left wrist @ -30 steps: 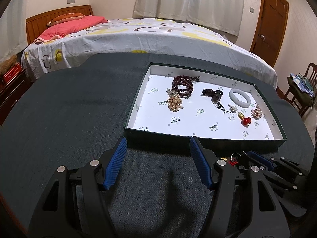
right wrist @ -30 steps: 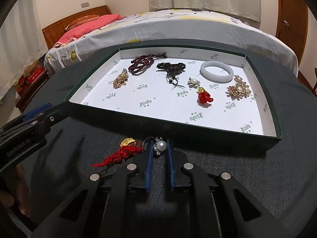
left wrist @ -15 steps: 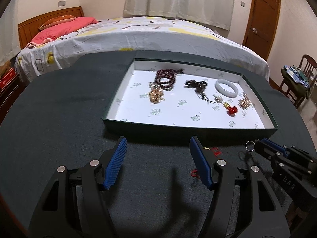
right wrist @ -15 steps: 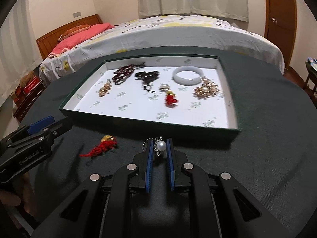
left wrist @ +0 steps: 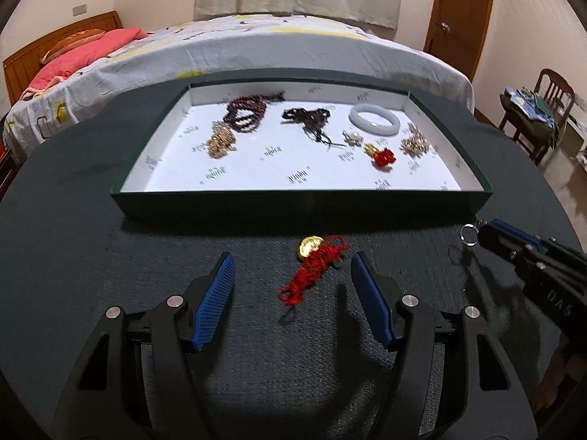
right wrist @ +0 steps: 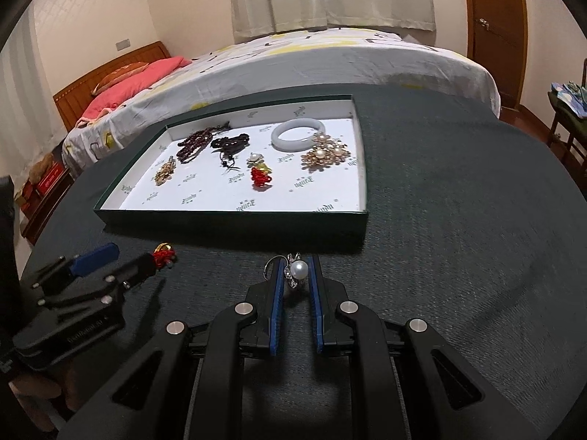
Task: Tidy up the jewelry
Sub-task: 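Grasp the red tassel with gold charm with the left gripper while the right gripper holds the ring, then carry the red tassel with the left gripper while the right gripper carries the pearl ring over the tray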
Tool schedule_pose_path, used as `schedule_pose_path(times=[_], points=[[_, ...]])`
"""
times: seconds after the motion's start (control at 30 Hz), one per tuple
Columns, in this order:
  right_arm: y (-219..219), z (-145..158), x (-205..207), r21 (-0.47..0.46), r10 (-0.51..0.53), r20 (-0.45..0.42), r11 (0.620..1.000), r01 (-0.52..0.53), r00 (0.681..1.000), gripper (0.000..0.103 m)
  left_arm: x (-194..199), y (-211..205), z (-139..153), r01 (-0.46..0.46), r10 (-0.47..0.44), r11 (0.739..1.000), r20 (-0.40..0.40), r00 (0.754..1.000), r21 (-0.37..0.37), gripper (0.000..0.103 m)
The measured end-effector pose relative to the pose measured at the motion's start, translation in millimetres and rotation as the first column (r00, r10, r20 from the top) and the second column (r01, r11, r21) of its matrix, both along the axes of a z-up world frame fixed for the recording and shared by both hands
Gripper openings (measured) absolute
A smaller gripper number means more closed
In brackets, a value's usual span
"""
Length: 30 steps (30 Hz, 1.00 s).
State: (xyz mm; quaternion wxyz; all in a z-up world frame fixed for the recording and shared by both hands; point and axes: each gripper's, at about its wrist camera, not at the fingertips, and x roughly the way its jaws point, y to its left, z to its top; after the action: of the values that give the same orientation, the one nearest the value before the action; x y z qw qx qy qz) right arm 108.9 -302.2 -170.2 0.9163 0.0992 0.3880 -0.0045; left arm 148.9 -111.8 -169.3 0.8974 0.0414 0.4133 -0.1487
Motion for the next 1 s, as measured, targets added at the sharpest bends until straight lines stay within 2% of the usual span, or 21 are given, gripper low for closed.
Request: schedule_pose_path(times=[0.13,0.17,0.33,0.47,0.57,1.0], points=[[-3.0,-0.7,-0.7,0.008,-0.004,0.001,1.0,0.004,1.0,0.014,2.1,-3.9,-6.7,0.011,-0.011,1.0,-0.018,1.0,0.004,0.06],[-3.0,-1.1,-0.8,0.009,-0.004,0.002,1.0,0.004,1.0,0.014,3.1,-4.4,-8.6,0.015,-0.015,1.0,-0.028,0.999,0.002,0.054],[-3.6,-2.0,-1.1,0.008,-0.003,0.0,1.0,0.003,1.0,0.014,3.5,-3.5,-9.4,0.025,-0.025,1.0,-0.03,0.999,-0.005,0.046],[-3.0,-2.5,-1.0,0.006,-0.003,-0.002,1.0,0.003,1.0,0.014,3.9,-2.6,-9.2,0.041,-0.041,0.999,-0.03,0.999,-0.012,0.024],[-2.0,-3.2,-0.9,0.003,-0.002,-0.003,1.0,0.002,1.0,0.014,4.0,-3.0,-9.2,0.055,-0.056,0.998,-0.031,0.998,-0.015,0.015],[-0.3,-2.6,-1.3,0.004,-0.002,0.002,1.0,0.002,1.0,0.014,-0.4,-2.2,-0.6,0.056,-0.055,0.998,0.013,0.998,-0.017,0.011]])
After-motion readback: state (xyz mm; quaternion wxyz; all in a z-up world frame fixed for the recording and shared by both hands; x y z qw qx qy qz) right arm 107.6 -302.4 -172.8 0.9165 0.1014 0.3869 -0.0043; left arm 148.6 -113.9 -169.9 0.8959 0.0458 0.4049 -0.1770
